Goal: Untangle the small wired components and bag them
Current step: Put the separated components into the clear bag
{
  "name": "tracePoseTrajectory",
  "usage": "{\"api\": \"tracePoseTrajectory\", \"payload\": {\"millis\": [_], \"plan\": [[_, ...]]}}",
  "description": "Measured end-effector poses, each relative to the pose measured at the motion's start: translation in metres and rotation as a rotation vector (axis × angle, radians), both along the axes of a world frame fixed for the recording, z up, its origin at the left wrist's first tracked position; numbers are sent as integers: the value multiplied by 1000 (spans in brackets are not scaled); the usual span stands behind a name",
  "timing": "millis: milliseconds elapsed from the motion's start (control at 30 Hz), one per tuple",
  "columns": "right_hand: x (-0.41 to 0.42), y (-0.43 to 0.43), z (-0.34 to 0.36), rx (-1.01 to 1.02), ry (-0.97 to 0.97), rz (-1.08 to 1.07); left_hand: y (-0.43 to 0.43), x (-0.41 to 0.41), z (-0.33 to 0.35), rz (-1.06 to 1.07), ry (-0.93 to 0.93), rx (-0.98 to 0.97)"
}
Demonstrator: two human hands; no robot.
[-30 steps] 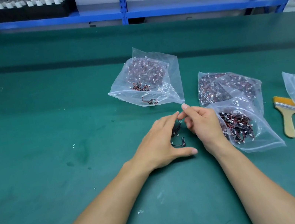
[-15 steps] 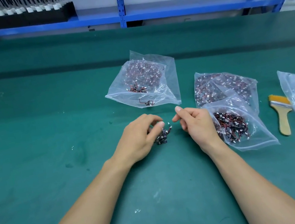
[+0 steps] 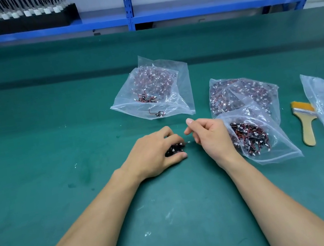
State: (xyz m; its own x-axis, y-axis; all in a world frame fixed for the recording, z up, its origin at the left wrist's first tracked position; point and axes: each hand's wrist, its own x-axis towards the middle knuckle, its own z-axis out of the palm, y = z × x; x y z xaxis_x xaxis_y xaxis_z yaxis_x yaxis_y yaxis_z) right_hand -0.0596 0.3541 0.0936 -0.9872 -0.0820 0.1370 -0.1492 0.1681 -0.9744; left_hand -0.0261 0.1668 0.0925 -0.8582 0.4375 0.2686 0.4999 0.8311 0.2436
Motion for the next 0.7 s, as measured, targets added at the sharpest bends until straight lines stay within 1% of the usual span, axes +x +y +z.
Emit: {"api": "tracePoseTrajectory", "payload": {"millis": [133,300,400,533,600,700], "plan": [[-1,0,1,25,7,1,1,4,1,8,50,-25],[2,-1,0,79,18,10,-4,5,1,73,95,-28],[4,-2,1,98,21,16,-12,7,2,152,68,100],[6,-3,3,109,23,25,-15,8,11,272,39,359],[6,-3,3,108,30,36,-5,11,24,274,43,458],[7,-5,8,137,40,23,24,15,49,195,55,546]]}}
